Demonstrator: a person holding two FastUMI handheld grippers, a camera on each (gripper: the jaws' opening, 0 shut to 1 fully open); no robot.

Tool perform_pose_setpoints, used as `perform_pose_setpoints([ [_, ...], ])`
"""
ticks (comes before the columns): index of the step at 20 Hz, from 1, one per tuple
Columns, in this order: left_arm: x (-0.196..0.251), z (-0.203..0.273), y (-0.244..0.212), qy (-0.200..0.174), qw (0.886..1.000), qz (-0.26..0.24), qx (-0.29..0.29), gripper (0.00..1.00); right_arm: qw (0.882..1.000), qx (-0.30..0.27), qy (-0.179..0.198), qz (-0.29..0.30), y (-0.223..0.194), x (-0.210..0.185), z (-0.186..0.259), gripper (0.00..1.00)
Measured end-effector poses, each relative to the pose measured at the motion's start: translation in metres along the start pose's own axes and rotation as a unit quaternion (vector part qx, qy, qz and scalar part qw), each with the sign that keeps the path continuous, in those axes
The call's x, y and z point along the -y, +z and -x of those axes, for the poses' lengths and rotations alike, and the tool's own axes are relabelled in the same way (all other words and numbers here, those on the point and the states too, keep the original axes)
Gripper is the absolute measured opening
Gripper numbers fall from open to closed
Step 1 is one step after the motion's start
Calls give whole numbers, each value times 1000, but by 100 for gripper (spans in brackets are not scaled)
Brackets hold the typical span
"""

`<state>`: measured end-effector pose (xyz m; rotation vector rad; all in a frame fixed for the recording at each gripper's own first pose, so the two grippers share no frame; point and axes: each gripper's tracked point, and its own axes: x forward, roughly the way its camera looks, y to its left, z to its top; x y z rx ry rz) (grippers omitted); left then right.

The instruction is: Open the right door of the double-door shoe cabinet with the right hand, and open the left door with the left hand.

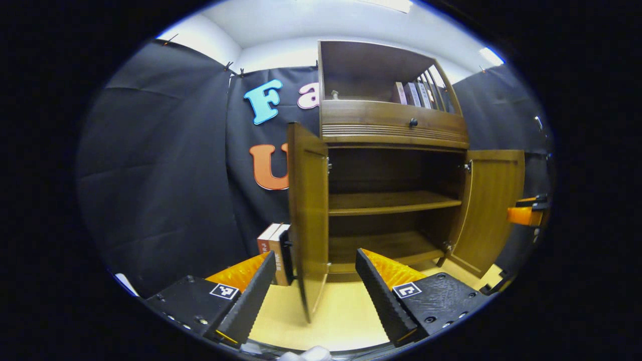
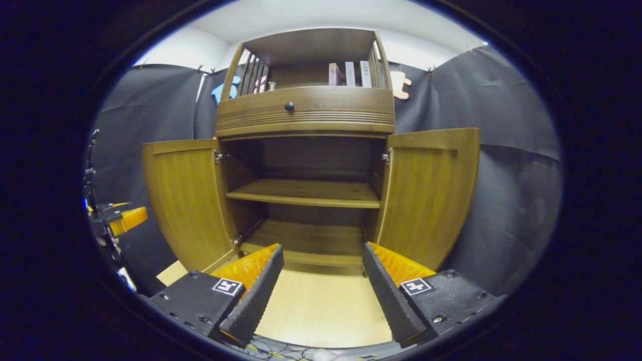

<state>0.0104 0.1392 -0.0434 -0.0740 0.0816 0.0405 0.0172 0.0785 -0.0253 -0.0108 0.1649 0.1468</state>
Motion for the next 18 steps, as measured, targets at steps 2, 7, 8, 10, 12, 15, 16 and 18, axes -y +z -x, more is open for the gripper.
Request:
perform_pose_setpoints([
  [2, 17, -4, 2, 8, 1000, -2, 9, 97, 1000, 5, -8, -1, 2, 5, 4, 100],
  [7, 65, -10, 7, -4, 1000, -11, 25, 96, 999, 10, -31, -8, 2, 18, 11, 100],
  [8, 76, -11, 6, -14, 999, -17, 25, 96, 999, 11, -37, -12, 2, 21, 13, 100],
  [10, 93, -13, 2, -34, 999, -27, 19, 100, 999, 11, -44, -14, 1, 25, 15, 99],
  [12, 107, -13, -4, -52, 998, -23, 7, 96, 999, 12, -51, -13, 2, 29, 17, 100],
  [15, 113, -9, -4, -58, 998, -21, 2, 96, 998, 13, -58, -16, 3, 33, 18, 99],
  [16, 111, -8, -2, -56, 998, -24, 4, 100, 998, 13, -59, -16, 2, 33, 18, 99],
  [18, 106, -8, 2, -47, 998, -28, 8, 96, 998, 12, -59, -15, 1, 33, 18, 100],
])
